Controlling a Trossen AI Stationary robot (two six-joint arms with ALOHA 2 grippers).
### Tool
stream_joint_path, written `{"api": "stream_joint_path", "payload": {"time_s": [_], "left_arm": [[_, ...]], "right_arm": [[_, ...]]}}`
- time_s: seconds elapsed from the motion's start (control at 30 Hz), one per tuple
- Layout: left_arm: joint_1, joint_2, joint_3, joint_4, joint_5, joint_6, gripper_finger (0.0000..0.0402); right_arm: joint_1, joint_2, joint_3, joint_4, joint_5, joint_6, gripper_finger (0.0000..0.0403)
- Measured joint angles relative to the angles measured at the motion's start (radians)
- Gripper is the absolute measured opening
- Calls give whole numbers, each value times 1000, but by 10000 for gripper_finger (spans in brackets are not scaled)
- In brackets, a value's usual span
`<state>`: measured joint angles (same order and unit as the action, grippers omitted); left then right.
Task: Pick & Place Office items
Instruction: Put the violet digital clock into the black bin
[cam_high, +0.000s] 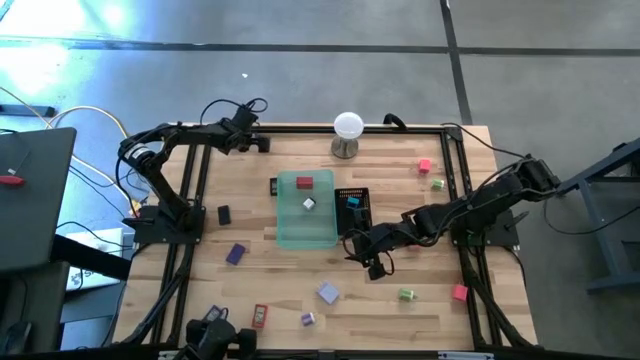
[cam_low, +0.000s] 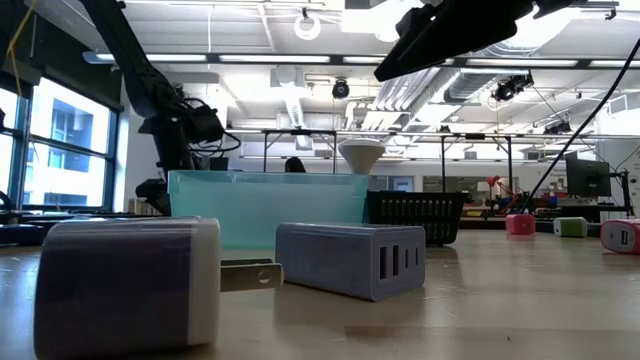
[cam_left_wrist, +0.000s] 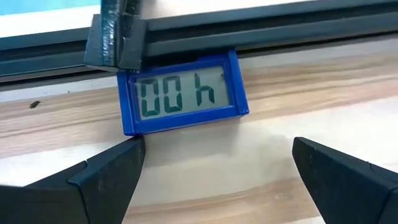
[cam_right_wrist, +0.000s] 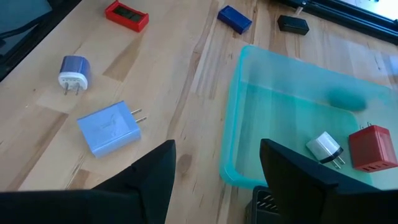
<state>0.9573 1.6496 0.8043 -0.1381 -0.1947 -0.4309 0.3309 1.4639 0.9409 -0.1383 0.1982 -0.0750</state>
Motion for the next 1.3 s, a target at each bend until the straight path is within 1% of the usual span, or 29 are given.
{"api": "stream_joint_path", "payload": {"time_s": [0.23, 0.43, 0.63, 1.0, 1.3], "left_arm": [[0, -30, 0, -44, 1, 0, 397], [0, -64, 0, -84, -20, 1, 396], [1, -62, 0, -78, -63, 13, 396], [5, -2, -1, -6, -55, 2, 396], [54, 1, -1, 17, -56, -11, 396]], "right_arm": [[0, 0, 0, -1, 0, 0, 222], [0, 0, 0, -1, 0, -7, 222], [0, 0, 0, -1, 0, -8, 222], [0, 0, 0, 8, 0, -8, 222], [0, 0, 0, 16, 0, -21, 222]]}}
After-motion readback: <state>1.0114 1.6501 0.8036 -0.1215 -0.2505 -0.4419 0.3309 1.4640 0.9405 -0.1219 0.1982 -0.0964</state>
